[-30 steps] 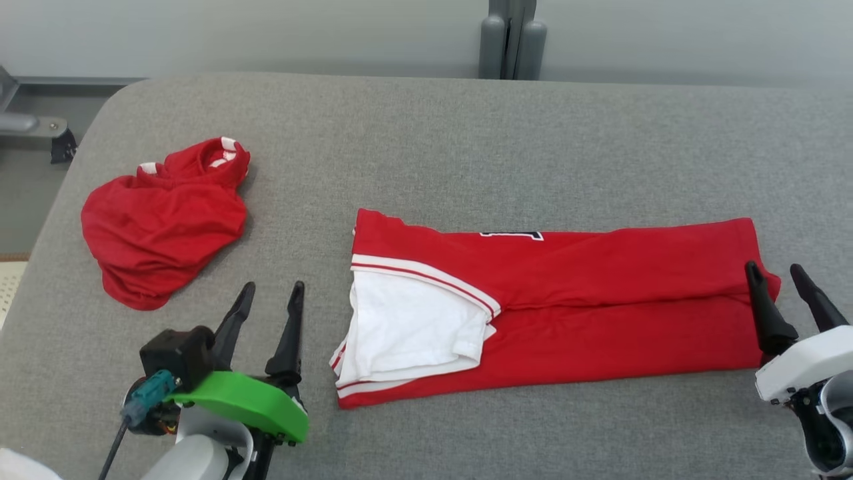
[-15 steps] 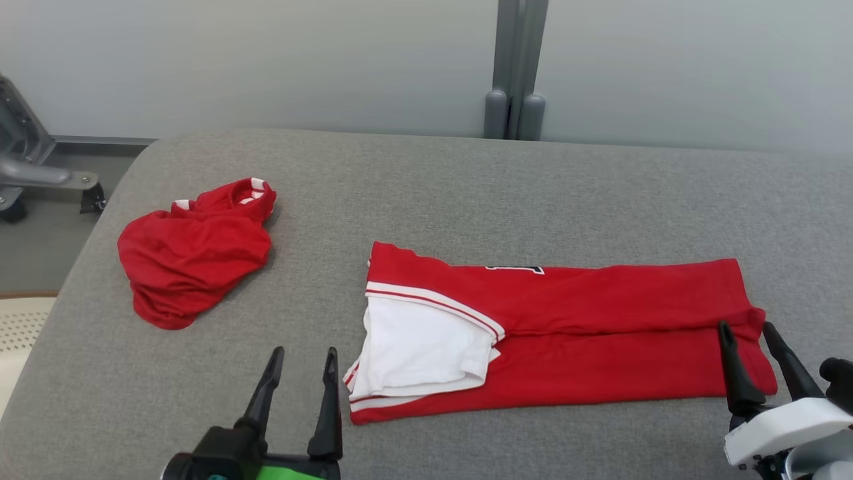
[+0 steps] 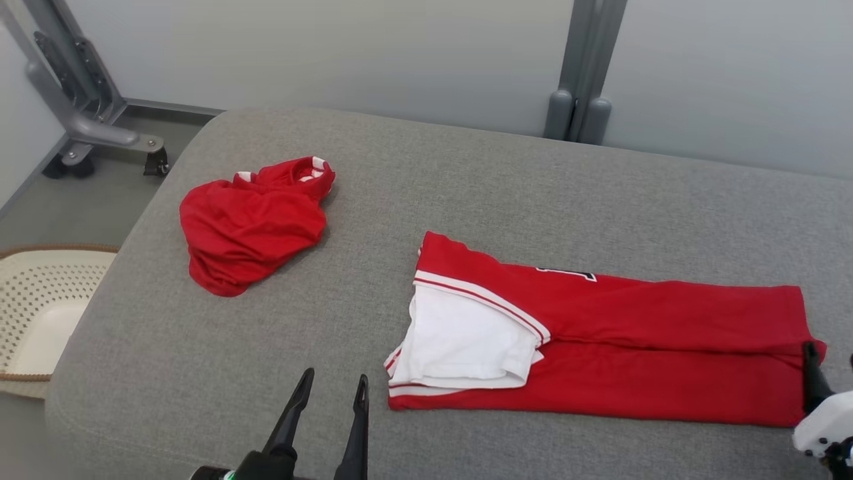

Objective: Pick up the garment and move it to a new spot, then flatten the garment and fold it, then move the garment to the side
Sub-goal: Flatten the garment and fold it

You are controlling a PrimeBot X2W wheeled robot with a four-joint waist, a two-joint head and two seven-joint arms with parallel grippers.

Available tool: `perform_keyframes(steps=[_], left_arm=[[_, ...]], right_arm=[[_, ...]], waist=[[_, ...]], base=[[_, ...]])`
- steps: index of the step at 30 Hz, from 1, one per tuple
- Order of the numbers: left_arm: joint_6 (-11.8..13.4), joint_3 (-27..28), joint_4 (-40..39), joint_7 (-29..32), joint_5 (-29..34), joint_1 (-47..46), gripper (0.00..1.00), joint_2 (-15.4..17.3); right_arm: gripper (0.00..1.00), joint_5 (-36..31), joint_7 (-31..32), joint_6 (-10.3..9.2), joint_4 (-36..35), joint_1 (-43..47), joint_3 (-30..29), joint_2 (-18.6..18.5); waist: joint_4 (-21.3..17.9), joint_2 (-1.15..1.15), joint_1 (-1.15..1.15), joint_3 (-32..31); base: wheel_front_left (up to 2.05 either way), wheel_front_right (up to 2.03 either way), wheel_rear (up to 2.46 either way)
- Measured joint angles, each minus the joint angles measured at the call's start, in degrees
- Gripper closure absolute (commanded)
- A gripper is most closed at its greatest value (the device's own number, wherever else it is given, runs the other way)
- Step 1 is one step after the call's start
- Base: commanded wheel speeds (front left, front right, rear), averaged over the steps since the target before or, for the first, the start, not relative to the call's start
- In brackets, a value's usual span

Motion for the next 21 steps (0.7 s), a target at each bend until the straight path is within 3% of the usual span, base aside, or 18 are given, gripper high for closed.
perform_keyframes(steps=[5, 14, 15, 16, 17, 18, 21], left_arm=[[-1.79, 0.22, 0.27, 0.0, 1.16, -0.62, 0.0, -0.91], [-3.15, 0.32, 1.01, 0.0, 1.72, -1.91, 0.0, -1.76], [-3.3, 0.29, 1.08, 0.0, 1.74, -2.05, 0.0, -1.79], [-3.31, 0.3, 1.09, 0.0, 1.75, -2.21, 0.0, -1.83], [-3.31, 0.33, 1.08, 0.0, 1.77, -2.33, 0.0, -1.86], [-3.31, 0.36, 1.07, 0.0, 1.82, -2.37, 0.0, -1.89], [-3.32, 0.47, 1.02, 0.0, 1.87, -2.36, 0.0, -1.92]], right_arm=[[0.0, -7.7, 3.48, 0.0, 7.39, -5.28, -6.12, -1.45], [0.0, -15.92, 7.23, 0.0, 14.96, -8.89, -12.68, 0.36], [0.18, -16.29, 7.37, 0.0, 15.52, -9.18, -13.18, 0.49], [0.5, -16.64, 7.36, 0.0, 15.95, -9.4, -13.43, 0.59], [0.5, -16.8, 7.31, 0.0, 16.19, -9.67, -13.61, 0.75], [1.0, -16.8, 7.16, 0.01, 16.53, -10.08, -13.76, 0.98], [1.0, -16.88, 6.79, 0.07, 17.11, -10.65, -13.33, 1.46]], waist=[[1.77, 0.0, 0.0, 1.83], [4.33, 0.0, 0.0, 4.91], [4.48, 0.0, 0.0, 5.17], [4.59, 0.0, 0.0, 5.39], [4.63, 0.0, 0.0, 5.54], [4.61, 0.0, 0.0, 5.67], [4.12, 0.0, 0.0, 5.79]], base=[[0.0, 0.0, 0.0], [0.0, 0.0, 0.0], [0.0, 0.0, 0.0], [0.0, 0.0, 0.0], [0.0, 0.0, 0.0], [0.0, 0.0, 0.0], [0.0, 0.0, 0.0]])
